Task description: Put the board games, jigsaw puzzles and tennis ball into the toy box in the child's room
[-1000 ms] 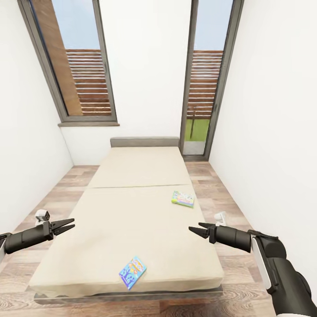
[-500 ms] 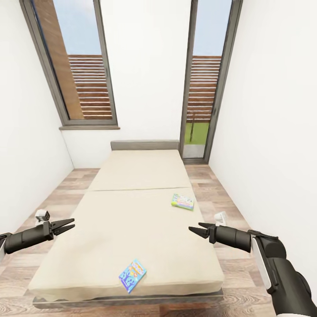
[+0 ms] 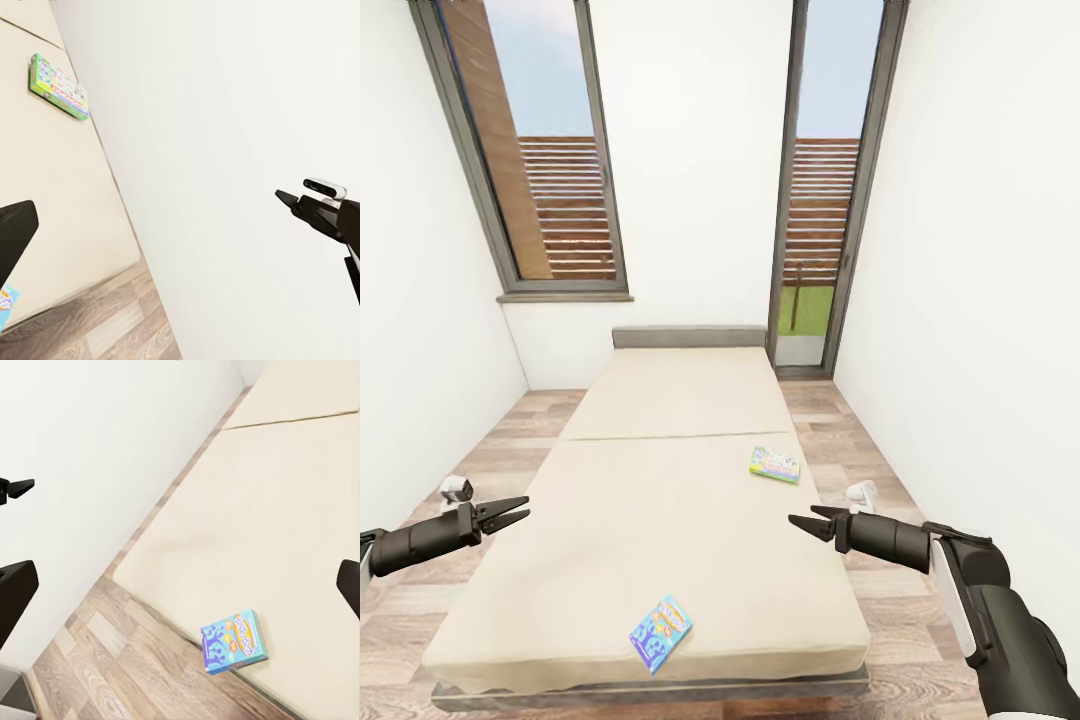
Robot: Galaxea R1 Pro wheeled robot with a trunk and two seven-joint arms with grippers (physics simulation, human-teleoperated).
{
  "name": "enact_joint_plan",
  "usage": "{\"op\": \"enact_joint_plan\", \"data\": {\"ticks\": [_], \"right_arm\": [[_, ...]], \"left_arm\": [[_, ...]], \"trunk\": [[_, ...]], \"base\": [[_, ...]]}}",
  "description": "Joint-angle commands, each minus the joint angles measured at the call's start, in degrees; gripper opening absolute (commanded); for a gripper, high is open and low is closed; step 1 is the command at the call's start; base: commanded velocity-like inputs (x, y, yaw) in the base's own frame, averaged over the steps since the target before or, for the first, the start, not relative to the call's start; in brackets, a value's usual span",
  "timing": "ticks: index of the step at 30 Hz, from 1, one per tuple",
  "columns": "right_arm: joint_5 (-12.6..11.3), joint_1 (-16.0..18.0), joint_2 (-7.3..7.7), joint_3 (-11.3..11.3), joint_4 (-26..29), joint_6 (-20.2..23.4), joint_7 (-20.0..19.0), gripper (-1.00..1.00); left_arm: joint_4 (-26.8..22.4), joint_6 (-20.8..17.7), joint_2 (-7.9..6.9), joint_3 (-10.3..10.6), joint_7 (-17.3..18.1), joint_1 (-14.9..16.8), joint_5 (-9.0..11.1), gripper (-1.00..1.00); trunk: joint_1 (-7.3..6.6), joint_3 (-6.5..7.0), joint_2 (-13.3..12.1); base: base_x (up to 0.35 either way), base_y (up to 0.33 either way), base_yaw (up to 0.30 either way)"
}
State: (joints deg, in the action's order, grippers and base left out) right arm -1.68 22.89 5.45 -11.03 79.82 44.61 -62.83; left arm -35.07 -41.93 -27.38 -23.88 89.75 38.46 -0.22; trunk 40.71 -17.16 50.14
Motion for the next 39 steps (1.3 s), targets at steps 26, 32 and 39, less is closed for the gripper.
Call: {"op": "enact_joint_plan", "data": {"ticks": [26, 32, 39], "right_arm": [[-0.21, 0.05, -0.05, -0.13, -0.02, 0.47, -0.1, 1.0], [-0.17, 0.05, -0.21, -0.06, -0.02, 0.47, -0.04, 1.0], [-0.48, 0.05, -0.85, -0.22, -0.37, 0.53, 0.27, 1.0]], "left_arm": [[0.0, -0.61, -0.05, -0.03, 0.25, 0.04, -0.06, 1.0], [0.0, -0.71, -0.09, -0.03, 0.25, 0.04, -0.06, 1.0], [0.0, -1.01, -0.39, -0.06, 0.25, 0.04, -0.05, 1.0]], "trunk": [[5.06, -2.04, 9.28], [6.38, -3.03, 11.68], [7.26, -3.74, 13.29]], "base": [[0.0, 0.0, 0.0], [0.0, 0.0, 0.0], [0.0, 0.0, 0.0]]}}
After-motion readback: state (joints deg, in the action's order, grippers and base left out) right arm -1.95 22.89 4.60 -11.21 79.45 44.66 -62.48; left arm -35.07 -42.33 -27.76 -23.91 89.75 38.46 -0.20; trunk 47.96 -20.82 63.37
